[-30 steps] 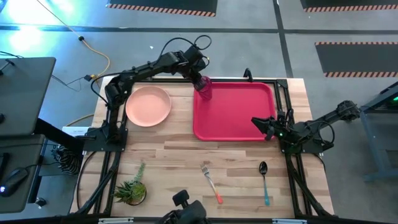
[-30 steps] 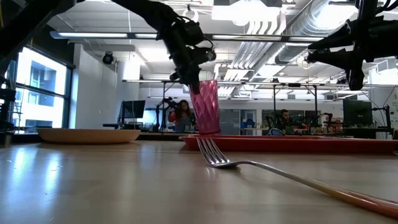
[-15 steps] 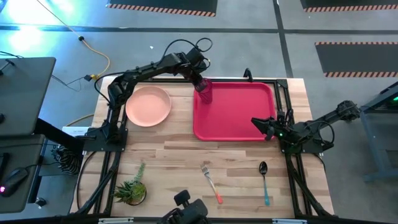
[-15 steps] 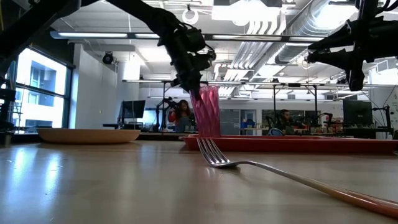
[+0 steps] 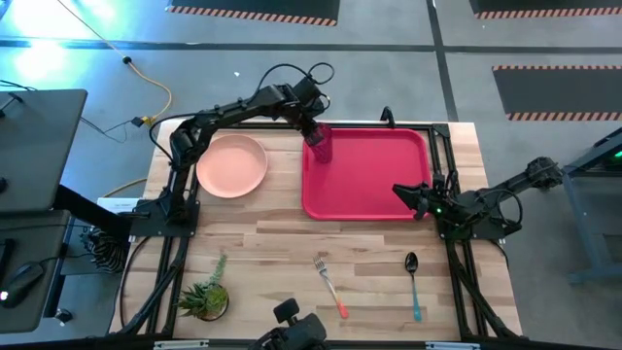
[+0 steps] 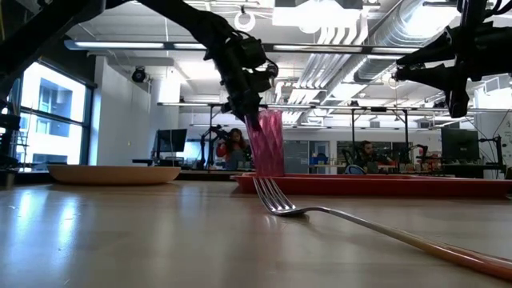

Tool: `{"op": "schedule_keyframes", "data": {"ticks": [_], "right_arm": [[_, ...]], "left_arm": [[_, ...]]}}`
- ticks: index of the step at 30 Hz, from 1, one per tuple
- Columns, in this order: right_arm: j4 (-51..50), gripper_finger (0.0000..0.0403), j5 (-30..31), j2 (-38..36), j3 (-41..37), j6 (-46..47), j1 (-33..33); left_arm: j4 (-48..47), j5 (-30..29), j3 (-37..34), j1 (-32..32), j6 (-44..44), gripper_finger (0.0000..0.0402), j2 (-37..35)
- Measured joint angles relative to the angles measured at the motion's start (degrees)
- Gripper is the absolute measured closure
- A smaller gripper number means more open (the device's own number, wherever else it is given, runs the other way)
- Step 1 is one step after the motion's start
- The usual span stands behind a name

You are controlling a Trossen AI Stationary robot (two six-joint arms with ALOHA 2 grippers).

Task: Pick and place plate/cup/fork/spoon on tray
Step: Put the red glass on the top left of the red tray, then put the blue spoon on the right side of the red tray

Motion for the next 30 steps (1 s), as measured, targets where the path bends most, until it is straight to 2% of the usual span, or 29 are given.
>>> {"op": "schedule_keyframes", "data": {"ticks": [7, 17, 23, 30], "right_arm": [[-0.01, 0.0311, 0.00, 0.00, 0.00, 0.01, 0.02], [-0.01, 0.0311, -0.02, 0.00, 0.00, 0.01, 0.01], [-0.01, 0.0311, -0.13, 0.00, 0.00, 0.01, 0.01], [-0.01, 0.0311, -0.22, 0.00, 0.00, 0.17, 0.00]], "left_arm": [[1.14, 0.00, 0.39, 0.00, -0.37, 0.0324, -0.02], [0.53, 0.00, 4.95, -0.09, -0.42, 0.0309, -0.13], [-3.55, 0.00, 9.94, -0.01, -0.42, 0.0309, -0.13], [-11.34, -0.01, 18.90, 0.60, -0.44, 0.0311, -0.64]]}}
